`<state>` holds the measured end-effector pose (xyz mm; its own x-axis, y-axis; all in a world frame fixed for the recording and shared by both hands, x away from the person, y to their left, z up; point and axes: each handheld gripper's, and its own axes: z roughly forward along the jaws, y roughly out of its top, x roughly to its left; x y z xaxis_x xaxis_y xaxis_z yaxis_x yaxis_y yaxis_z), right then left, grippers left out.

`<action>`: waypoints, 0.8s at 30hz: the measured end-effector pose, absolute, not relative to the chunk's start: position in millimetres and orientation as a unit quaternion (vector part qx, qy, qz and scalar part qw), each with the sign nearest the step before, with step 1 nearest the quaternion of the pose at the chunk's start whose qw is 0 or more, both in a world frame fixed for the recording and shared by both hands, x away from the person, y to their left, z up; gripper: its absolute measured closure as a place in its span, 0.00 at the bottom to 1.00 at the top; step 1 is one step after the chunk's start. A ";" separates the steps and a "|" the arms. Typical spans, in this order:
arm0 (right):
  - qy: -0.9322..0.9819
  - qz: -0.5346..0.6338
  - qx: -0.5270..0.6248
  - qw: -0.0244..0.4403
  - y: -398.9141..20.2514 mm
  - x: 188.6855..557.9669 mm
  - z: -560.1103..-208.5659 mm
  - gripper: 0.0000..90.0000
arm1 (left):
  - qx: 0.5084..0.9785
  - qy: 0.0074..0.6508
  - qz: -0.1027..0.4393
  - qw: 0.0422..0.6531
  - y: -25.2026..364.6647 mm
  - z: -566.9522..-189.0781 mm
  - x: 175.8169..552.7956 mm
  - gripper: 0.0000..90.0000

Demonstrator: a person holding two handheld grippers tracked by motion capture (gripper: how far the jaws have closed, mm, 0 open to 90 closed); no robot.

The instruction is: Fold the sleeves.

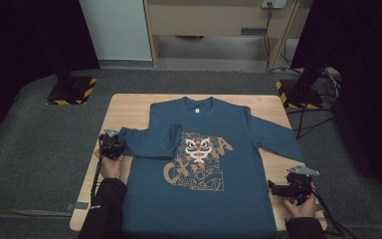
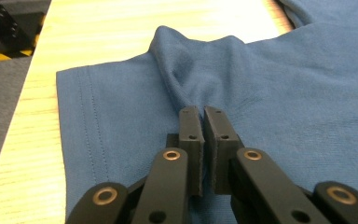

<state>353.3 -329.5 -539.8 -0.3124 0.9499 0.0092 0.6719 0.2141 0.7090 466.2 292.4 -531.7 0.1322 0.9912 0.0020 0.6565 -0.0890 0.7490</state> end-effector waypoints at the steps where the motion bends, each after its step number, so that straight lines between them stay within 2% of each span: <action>1: 0.747 0.314 0.543 0.222 -329.5 353.4 -539.8 0.01 | 0.683 0.604 0.264 0.314 293.0 -530.9 465.4 0.96; 10: 0.747 0.314 0.542 0.222 -329.4 353.7 -539.8 0.01 | 0.688 0.543 0.245 0.414 267.5 -486.2 432.7 0.96; 24: 0.747 0.314 0.543 0.223 -329.2 354.0 -539.9 0.01 | 0.751 0.395 0.188 0.494 144.8 -438.2 376.2 0.96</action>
